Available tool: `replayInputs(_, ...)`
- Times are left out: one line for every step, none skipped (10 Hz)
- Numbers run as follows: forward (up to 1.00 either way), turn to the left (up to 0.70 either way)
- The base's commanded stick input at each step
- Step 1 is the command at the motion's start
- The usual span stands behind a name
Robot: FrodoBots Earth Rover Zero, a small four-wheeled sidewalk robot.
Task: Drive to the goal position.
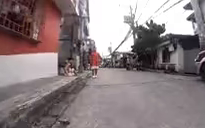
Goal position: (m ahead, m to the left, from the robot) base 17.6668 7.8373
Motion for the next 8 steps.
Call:
replayInputs(1.00,0.00)
replayInputs(1.00,0.00)
replayInputs(1.00,0.00)
replayInputs(1.00,0.00)
replayInputs(1.00,0.00)
replayInputs(1.00,0.00)
replayInputs(1.00,0.00)
replayInputs(1.00,0.00)
